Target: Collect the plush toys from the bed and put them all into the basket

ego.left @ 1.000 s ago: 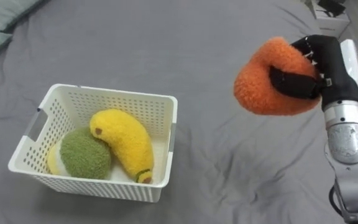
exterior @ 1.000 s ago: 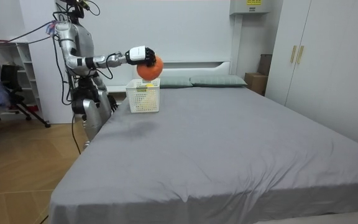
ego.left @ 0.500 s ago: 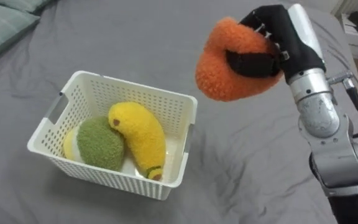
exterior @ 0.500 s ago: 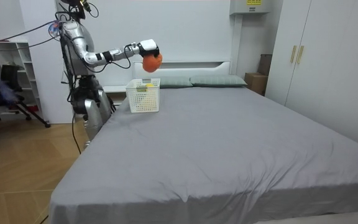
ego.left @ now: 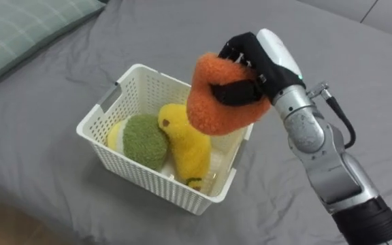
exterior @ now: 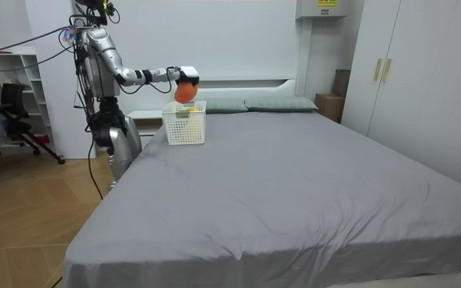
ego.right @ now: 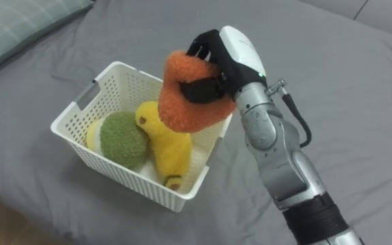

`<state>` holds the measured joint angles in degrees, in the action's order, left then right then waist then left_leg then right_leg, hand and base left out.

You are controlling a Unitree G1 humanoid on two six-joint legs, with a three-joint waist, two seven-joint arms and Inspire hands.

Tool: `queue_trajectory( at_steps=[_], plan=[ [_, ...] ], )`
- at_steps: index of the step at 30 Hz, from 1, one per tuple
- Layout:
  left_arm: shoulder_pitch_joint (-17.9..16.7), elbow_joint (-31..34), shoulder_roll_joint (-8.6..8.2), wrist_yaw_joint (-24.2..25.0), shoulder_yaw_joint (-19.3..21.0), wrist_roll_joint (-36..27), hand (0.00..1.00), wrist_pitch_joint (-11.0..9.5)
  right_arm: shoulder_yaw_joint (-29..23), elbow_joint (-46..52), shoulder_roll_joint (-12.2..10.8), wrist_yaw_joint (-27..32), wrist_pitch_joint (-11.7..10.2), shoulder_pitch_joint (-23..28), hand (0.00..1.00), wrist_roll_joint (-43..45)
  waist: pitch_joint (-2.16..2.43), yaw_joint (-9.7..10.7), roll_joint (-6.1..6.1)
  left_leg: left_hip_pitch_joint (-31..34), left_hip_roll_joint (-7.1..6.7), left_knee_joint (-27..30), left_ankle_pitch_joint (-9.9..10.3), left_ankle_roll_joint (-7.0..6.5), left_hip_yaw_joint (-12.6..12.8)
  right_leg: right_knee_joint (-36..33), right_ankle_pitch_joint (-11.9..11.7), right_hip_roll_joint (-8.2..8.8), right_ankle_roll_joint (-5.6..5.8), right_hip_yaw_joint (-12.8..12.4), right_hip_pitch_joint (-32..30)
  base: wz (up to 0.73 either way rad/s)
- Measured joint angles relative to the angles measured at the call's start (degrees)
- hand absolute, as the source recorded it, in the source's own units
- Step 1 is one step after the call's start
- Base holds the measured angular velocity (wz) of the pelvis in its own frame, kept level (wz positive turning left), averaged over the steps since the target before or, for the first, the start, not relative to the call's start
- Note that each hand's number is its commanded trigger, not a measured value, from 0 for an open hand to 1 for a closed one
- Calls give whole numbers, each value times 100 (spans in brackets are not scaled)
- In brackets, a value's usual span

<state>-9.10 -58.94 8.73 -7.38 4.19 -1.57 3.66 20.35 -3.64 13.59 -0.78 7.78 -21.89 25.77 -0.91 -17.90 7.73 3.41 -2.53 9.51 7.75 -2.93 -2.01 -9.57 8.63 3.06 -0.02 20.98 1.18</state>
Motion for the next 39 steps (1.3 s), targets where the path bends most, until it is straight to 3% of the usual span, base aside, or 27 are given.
queue_trajectory(
  at_steps=[2,3,4,5,7,10,14,20,29,33,39],
  plan=[
    [-27,-12,-6,2,2,5,0,7,94,0,-110,-51,0,-2,100,70,-1,-3,12,1,-4,0,0,-1,-13,0,0,0,0,2,4,0],
    [-49,-12,-7,2,1,4,0,7,114,-7,-139,-78,0,-3,67,85,-4,-29,19,-1,-5,0,0,-1,-15,0,0,-3,0,6,6,0],
    [-47,-20,-5,3,0,2,0,9,165,-30,-158,-94,1,-2,20,87,-14,-78,32,-8,-6,6,-1,-1,-11,1,0,-10,0,7,11,0],
    [-38,-38,-3,0,-1,0,0,9,223,-72,-158,-121,1,-3,0,93,-26,-119,42,-4,-7,13,-1,-2,-13,2,0,-10,0,7,14,0],
    [-36,-62,10,-25,-19,-6,0,8,408,-312,-171,-122,-20,-76,0,104,-29,-149,71,-1,-7,9,0,-2,-11,2,0,-10,0,-5,10,0],
    [86,-91,58,-94,-110,1,0,6,569,-838,-240,-110,-44,-121,0,167,-71,-264,142,20,-5,6,1,-1,-16,4,0,-7,0,-18,-13,1],
    [111,-67,110,-87,-212,4,0,5,567,-1214,-321,-7,-47,-121,0,161,-51,-278,178,145,-28,57,1,-5,-95,1,-1,2,1,74,-67,11],
    [81,-67,132,-99,-244,-1,0,5,562,-1464,-360,329,-91,-125,0,159,-61,-269,164,215,-28,112,-3,-5,-137,4,-1,18,1,191,-93,6],
    [80,-8,149,-100,-263,9,0,7,551,-1601,-359,516,-98,-158,0,119,-102,-253,94,222,-28,142,-1,-5,-134,4,-1,21,1,167,-110,0],
    [91,6,144,-99,-304,3,0,7,538,-1598,-358,592,-256,-158,0,121,-84,-160,55,227,-29,140,-1,-6,-127,2,-1,24,1,164,-112,0],
    [176,2,113,-102,-327,8,0,0,439,-1573,-341,613,-355,-158,0,131,-7,-87,-66,181,-17,111,-7,-7,-64,1,-1,22,1,127,-108,-4]
  ],
)
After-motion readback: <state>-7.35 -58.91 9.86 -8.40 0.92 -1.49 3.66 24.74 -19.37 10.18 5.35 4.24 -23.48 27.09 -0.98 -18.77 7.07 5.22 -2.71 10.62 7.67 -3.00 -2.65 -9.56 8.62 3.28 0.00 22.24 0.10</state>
